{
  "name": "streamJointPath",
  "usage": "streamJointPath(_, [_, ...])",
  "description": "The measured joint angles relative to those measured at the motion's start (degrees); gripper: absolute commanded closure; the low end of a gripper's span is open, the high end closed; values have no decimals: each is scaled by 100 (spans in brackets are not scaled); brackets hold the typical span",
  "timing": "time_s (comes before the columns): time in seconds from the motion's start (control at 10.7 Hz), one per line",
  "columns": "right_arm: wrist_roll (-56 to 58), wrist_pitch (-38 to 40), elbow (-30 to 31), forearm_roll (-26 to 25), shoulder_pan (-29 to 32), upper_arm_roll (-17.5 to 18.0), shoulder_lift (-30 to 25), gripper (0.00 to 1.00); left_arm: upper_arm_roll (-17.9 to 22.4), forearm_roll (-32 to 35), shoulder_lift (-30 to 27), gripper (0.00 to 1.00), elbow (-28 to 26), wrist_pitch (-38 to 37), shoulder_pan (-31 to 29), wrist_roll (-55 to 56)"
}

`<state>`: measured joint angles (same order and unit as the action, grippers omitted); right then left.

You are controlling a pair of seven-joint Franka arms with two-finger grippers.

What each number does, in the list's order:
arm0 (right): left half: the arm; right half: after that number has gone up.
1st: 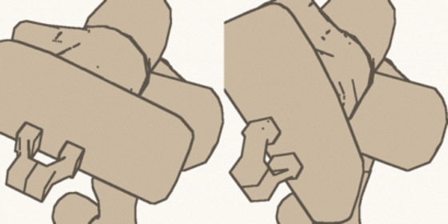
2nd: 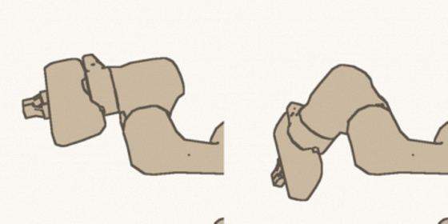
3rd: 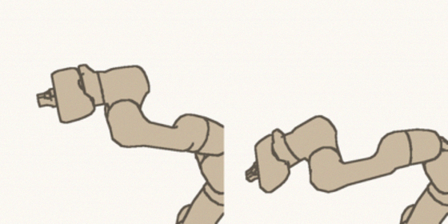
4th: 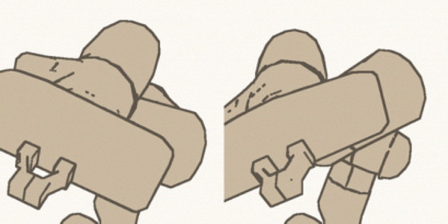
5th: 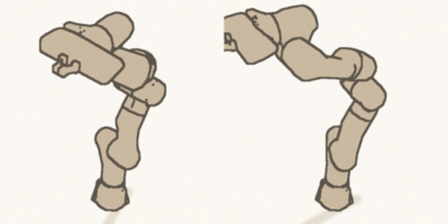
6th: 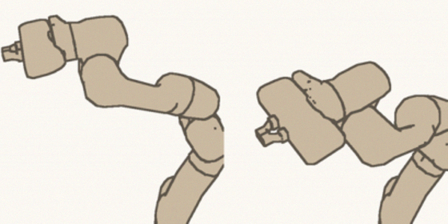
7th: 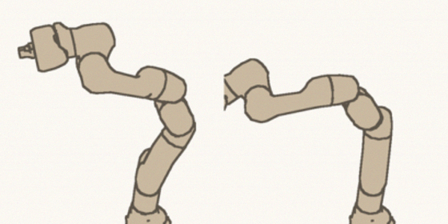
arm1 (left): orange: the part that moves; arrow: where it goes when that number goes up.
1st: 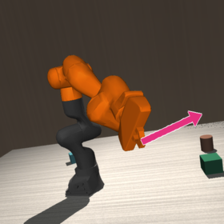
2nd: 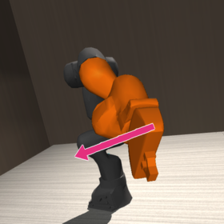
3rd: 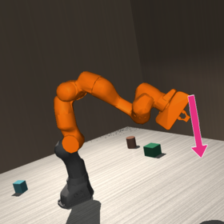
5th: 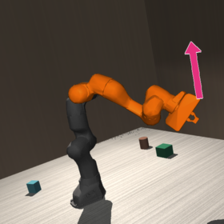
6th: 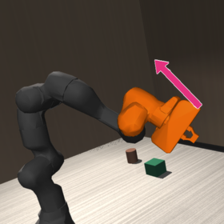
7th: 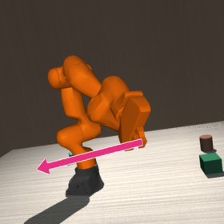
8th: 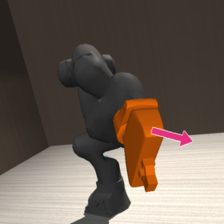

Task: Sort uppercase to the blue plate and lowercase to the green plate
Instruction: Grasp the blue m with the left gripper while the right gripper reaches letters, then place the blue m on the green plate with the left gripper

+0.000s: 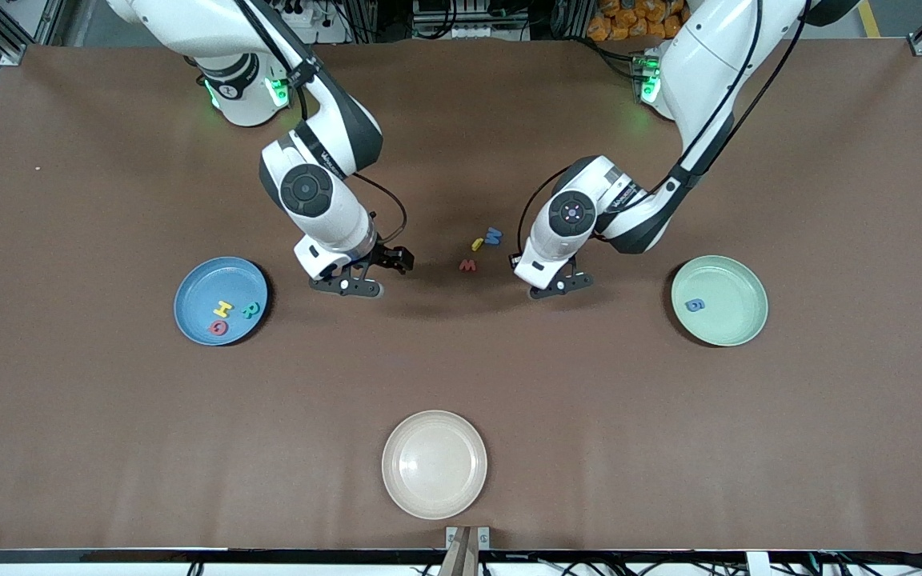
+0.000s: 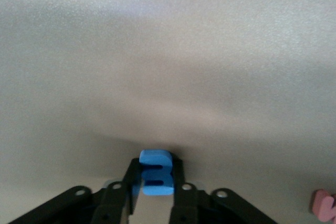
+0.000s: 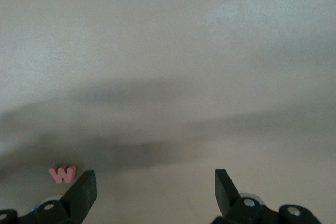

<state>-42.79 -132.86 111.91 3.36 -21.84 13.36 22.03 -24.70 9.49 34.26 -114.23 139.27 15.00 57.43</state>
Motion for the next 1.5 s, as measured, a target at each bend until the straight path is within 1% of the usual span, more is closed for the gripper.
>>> streamJointPath(0.19, [-361, -23, 0, 2, -88, 95, 6, 0, 0, 4, 0, 97, 0, 0, 0, 0])
streamJointPath(0.28, [-594, -48, 0, 2, -148, 175, 7, 0, 0, 4, 0, 100, 1, -2, 0, 0])
streamJointPath(0.47, [-963, -113, 0, 2, -321, 255, 7, 0, 13, 54, -10, 100, 36, -150, -12, -8])
streamJointPath(0.66, [-1221, -181, 0, 2, -442, 279, 13, 2, 38, 143, -170, 100, 148, -731, -156, -408])
streamJointPath(0.84, [-1412, -302, 0, 2, -500, 292, 65, 6, 41, 165, -575, 100, 211, -1429, -601, -1411])
streamJointPath(0.94, [-1554, -397, 1, 3, -525, 298, 110, 7, 41, 202, -805, 100, 212, -1771, -918, -2048])
streamJointPath(1.12, [-1958, -589, -6, 3, -656, 306, 195, 9, 45, 589, -1131, 100, 206, -2244, -1671, -3305])
streamJointPath(1.31, [-2192, -614, -44, 0, -793, 311, 233, 10, 66, 887, -1194, 100, 176, -2366, -2474, -4528])
streamJointPath(1.5, [-2195, -529, -116, -12, -788, 292, 225, 10, 139, 1090, -1161, 100, 122, -2362, -3089, -5510])
